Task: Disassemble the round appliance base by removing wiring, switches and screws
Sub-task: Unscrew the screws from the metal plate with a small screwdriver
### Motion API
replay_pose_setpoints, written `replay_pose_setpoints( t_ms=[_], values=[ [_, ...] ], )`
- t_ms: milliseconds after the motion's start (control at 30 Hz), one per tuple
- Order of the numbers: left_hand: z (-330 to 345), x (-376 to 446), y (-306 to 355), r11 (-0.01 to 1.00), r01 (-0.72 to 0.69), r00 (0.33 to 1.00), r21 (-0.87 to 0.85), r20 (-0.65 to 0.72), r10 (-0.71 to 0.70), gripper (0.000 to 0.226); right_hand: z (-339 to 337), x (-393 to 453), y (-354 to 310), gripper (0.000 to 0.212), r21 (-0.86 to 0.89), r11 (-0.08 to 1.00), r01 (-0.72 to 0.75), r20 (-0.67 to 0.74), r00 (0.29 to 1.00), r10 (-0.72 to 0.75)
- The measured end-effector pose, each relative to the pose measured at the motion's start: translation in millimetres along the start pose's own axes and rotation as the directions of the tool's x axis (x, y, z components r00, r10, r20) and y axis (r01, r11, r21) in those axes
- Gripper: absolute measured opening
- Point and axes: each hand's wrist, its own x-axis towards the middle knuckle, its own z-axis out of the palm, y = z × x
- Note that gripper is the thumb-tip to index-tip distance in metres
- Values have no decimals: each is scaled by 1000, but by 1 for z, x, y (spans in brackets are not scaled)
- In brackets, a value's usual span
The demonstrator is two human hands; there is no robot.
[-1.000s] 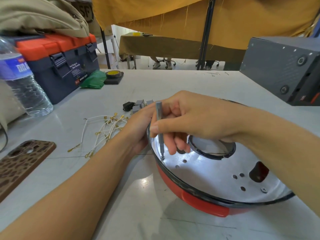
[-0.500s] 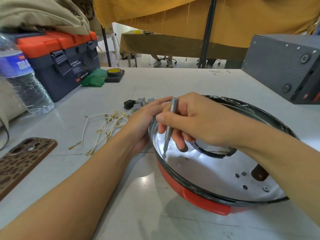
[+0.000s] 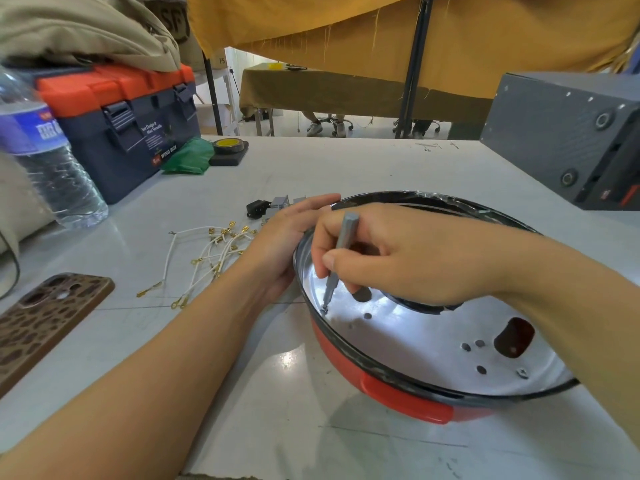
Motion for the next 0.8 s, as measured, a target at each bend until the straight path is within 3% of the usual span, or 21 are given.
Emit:
replay_pose_setpoints(
  t_ms=[100,233,333,467,600,800],
  values=[
    [-2,1,-1,996,-51,996,78,-64,56,23,5,1,6,19,98,995,-19,-77,997,27],
    [-5,-1,3,892,-219,957,396,-91,276,14,8,1,9,14,183,983,-7,-101,995,26],
    [-6,-9,16,733,-313,939,604,85,332,10,9,1,10,18,232,973,10,-119,993,18],
    [-14,-24,34,508,-434,900,744,386,204,17,10,2,9,32,287,957,42,-145,989,0],
    [-22,-33,32,507,-445,881,739,464,97,17,10,4,11,30,278,960,30,-148,989,11],
    [-23,-28,23,548,-432,885,716,453,106,19,6,9,16,25,256,967,-2,-103,994,30]
  ],
)
